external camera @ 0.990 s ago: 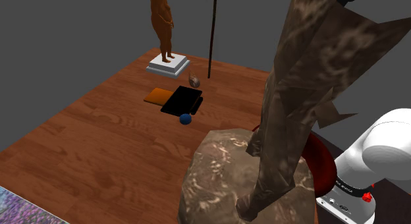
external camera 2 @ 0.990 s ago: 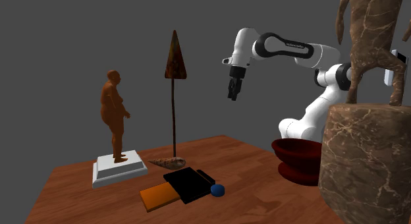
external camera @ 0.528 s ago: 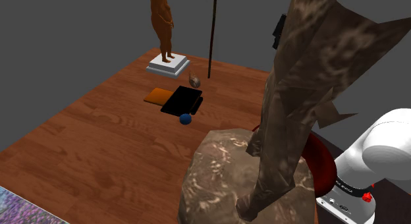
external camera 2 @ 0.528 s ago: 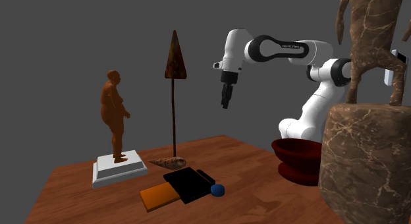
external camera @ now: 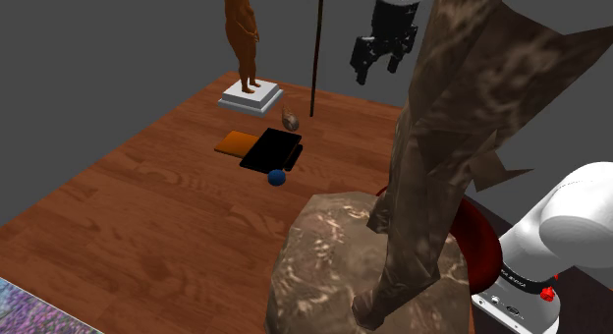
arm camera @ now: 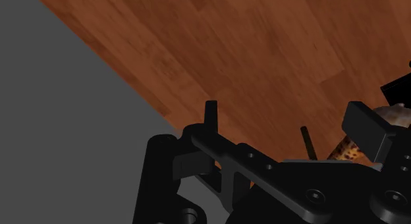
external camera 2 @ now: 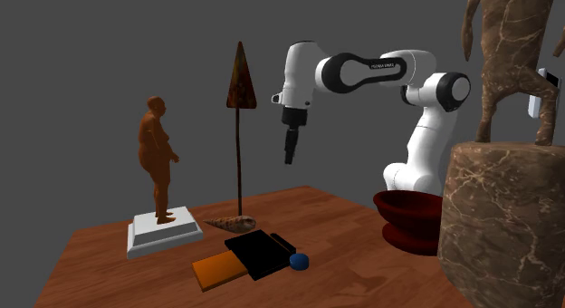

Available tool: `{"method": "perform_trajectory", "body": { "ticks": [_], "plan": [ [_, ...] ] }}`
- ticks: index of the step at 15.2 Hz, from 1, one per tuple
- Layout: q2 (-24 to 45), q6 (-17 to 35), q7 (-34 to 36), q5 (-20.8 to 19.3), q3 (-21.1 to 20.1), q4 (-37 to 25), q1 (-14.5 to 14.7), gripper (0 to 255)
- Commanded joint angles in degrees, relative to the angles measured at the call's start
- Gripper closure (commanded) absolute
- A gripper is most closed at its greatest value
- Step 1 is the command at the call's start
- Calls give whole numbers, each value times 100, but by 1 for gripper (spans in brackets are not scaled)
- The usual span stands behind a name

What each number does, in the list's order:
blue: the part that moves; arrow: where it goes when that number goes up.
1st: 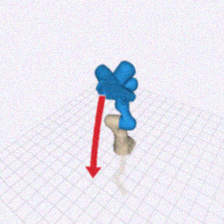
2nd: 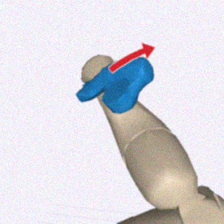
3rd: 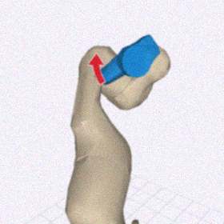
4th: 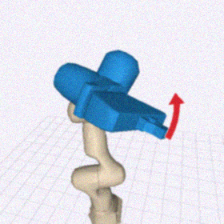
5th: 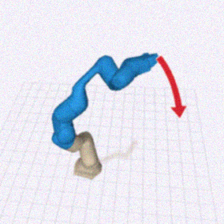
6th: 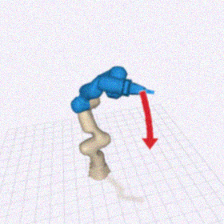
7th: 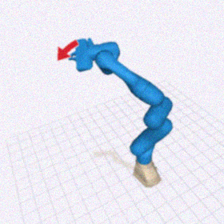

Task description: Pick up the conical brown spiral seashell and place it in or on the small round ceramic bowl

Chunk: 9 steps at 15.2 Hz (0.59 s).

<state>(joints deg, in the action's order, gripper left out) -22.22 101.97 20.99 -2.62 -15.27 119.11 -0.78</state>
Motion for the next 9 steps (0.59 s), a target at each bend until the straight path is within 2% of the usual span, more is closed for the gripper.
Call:
{"method": "perform_trajectory", "body": {
  "ticks": [1,9],
  "plan": [
    [433,39,406,-73,-226,-283,-7,0],
    [2417,-93,1883,-732,-833,-1826,116,0]
  ]
}}
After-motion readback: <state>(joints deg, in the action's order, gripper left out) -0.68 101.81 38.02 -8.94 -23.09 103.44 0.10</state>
